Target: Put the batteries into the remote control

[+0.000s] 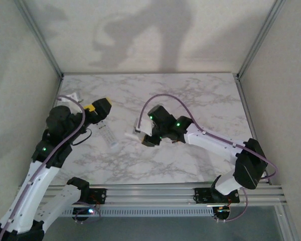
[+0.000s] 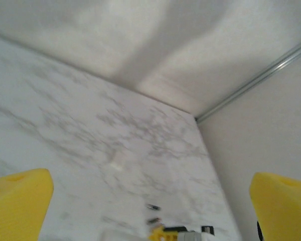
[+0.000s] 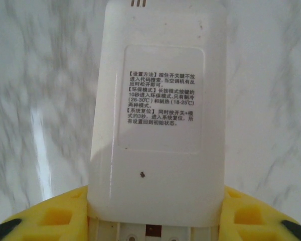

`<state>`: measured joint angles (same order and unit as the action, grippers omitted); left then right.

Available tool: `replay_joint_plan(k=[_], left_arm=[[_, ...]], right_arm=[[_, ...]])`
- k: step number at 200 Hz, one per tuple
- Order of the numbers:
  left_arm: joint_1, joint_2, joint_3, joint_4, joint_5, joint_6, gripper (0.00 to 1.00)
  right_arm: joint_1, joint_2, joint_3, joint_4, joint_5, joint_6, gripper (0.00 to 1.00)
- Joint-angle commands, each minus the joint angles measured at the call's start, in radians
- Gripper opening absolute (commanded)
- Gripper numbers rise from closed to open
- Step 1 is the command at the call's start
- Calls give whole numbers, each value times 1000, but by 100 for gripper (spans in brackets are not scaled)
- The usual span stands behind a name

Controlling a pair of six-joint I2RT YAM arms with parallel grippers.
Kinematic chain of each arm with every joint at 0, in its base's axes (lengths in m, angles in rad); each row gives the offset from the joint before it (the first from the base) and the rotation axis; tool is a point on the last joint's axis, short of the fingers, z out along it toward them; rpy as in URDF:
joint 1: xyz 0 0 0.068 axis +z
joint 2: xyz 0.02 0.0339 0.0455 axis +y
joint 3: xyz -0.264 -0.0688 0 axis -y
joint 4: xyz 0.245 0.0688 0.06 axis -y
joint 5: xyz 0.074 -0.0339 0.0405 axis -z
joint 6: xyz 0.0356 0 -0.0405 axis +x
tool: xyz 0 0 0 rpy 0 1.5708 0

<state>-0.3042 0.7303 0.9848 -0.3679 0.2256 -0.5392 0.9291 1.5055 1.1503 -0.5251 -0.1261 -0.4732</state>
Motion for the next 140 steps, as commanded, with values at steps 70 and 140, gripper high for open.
replay_joint_plan(k=[70, 140], left_arm=[[-6, -130, -101, -150, 180, 686, 100], [-38, -66, -216, -258, 332, 1361, 100]], right_arm=[[-4, 204, -176, 37, 134, -206, 39], [-27, 168, -230, 106, 213, -228, 69]])
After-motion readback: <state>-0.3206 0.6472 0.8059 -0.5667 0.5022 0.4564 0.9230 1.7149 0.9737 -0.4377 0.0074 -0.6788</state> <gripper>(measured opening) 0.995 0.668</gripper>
